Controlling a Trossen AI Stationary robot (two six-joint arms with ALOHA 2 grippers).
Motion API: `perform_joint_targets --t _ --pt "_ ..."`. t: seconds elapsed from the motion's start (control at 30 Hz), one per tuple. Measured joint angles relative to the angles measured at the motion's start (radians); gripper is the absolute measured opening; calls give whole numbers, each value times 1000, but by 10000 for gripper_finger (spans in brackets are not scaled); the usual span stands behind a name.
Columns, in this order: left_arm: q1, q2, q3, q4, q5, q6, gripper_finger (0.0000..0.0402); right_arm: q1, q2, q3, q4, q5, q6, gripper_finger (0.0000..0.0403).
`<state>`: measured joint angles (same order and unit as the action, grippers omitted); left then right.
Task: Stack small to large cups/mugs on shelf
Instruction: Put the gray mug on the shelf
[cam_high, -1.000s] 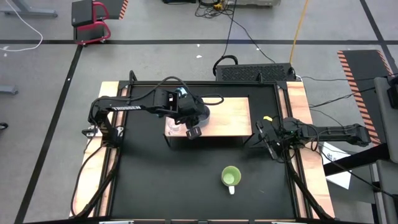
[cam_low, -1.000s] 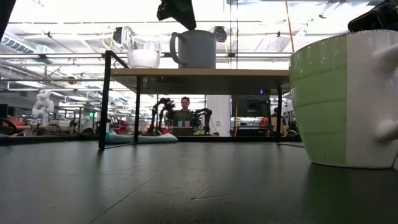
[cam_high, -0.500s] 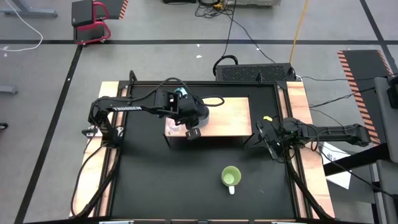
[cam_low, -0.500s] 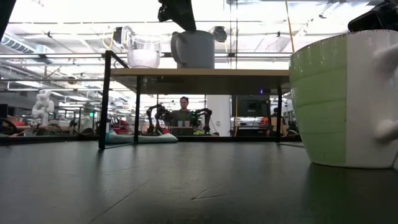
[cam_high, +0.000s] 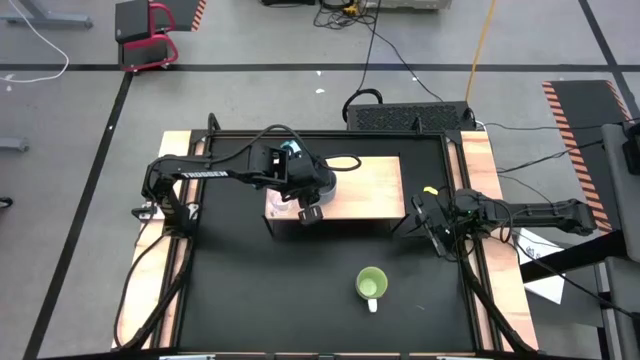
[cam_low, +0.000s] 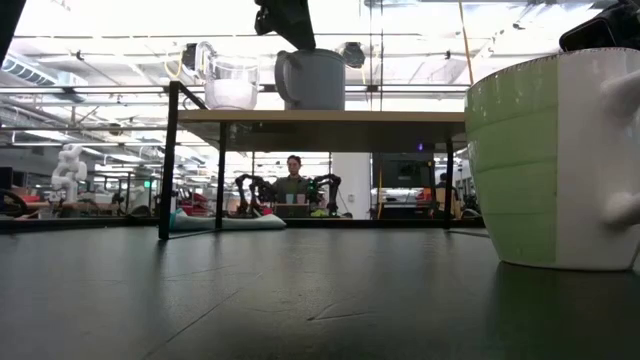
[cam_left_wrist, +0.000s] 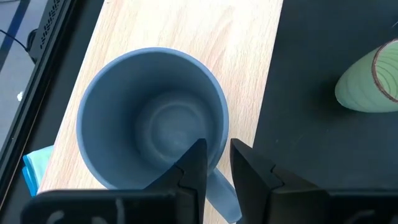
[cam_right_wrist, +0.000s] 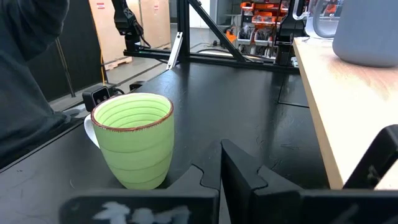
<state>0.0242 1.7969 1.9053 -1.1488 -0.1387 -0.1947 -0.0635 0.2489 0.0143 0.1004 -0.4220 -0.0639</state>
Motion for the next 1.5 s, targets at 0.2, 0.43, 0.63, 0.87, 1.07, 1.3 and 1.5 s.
perform_joint_targets --t 0.2,0.43,0.63,0.87,1.07,1.3,1.5 --pt "1 0 0 1 0 14 56 0 0 0 0 0 0 0" --pt "1 0 0 1 -1 43 51 0 0 0 0 0 0 0" --pt "0 16 0 -1 0 53 51 0 0 0 0 0 0 0" --pt "1 65 0 -2 4 73 51 0 2 0 0 0 0 0" --pt "8 65 0 -1 7 82 51 0 5 0 1 0 0 0" --pt "26 60 3 -2 7 76 51 0 5 0 4 0 -1 0" --pt "46 60 3 9 8 29 51 0 5 0 5 0 -1 0"
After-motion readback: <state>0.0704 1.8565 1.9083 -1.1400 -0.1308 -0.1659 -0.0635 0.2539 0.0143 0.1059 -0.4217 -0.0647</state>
